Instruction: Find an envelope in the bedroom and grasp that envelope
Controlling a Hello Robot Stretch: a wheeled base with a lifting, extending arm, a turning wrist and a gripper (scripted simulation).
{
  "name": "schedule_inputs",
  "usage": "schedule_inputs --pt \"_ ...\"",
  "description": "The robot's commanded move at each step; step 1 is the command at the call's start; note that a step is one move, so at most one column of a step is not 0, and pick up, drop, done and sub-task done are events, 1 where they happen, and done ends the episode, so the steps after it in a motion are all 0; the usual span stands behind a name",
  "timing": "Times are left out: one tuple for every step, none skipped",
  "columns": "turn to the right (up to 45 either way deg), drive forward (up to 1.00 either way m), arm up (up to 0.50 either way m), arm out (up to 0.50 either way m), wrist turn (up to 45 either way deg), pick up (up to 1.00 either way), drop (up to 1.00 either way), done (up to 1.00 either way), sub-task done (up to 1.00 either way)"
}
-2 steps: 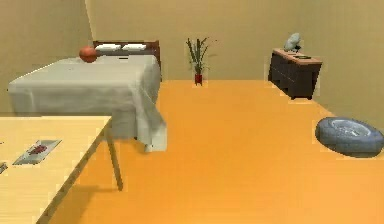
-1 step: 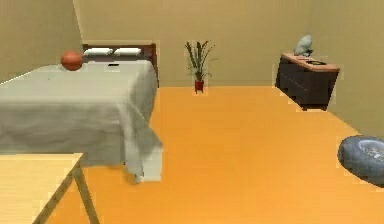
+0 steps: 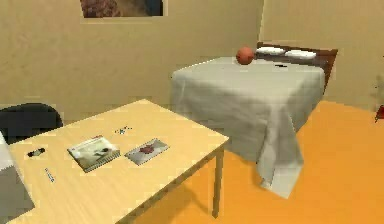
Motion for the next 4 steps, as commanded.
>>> schedule_inputs --pt "-45.0 0.00 0.00 0.00 0.0 0.00 0.00 0.00 0.00" --pt "-45.0 0.00 0.00 0.00 0.0 0.00 0.00 0.00 0.00" --pt "-15.0 0.00 0.00 0.00 0.0 0.00 0.00 0.00 0.00" --pt "45.0 0.00 0.00 0.00 0.0 0.00 0.00 0.00 0.00"
